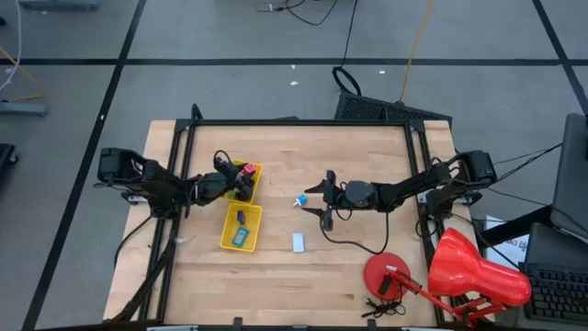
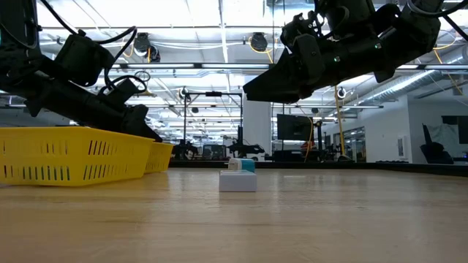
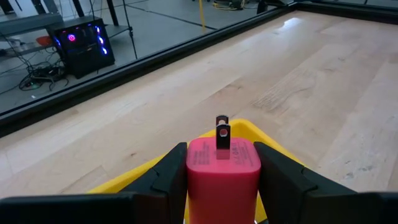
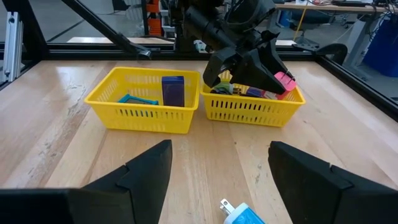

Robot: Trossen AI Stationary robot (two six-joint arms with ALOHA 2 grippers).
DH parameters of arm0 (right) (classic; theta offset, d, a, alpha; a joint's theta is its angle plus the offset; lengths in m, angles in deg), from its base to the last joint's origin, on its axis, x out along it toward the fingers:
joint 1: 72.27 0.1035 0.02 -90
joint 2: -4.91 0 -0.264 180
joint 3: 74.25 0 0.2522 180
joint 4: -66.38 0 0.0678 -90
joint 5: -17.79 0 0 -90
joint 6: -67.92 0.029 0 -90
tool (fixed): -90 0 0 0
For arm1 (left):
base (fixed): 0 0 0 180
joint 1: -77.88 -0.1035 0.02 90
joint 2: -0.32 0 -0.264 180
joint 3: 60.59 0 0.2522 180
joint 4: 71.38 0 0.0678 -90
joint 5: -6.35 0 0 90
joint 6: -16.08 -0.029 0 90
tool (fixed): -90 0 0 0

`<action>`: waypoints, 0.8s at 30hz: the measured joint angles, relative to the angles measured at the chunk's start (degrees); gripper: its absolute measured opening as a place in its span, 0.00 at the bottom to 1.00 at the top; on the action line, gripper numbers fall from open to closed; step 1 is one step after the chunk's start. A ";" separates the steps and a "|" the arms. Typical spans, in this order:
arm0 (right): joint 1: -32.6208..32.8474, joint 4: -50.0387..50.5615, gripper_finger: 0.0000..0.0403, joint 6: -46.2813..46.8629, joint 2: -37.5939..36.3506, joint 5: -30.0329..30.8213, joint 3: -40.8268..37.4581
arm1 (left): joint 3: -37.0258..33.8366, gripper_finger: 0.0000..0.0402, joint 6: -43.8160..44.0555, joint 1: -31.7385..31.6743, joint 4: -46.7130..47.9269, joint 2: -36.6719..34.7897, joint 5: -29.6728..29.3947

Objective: Pick & Place Office items
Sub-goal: Put the pink adapter into the top yellow basket, then put the light blue adapter into the top yellow basket

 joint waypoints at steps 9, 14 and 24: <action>0.00 0.00 0.63 0.02 0.00 -0.02 0.00 | 0.00 0.38 0.02 0.00 0.04 0.00 -0.02; 0.00 0.00 0.63 0.02 0.00 -0.02 0.00 | 0.00 0.38 0.10 0.00 0.04 0.00 -0.02; 0.00 0.04 0.63 0.02 0.00 -0.04 0.00 | 0.00 0.77 -0.20 0.04 0.10 -0.25 -1.53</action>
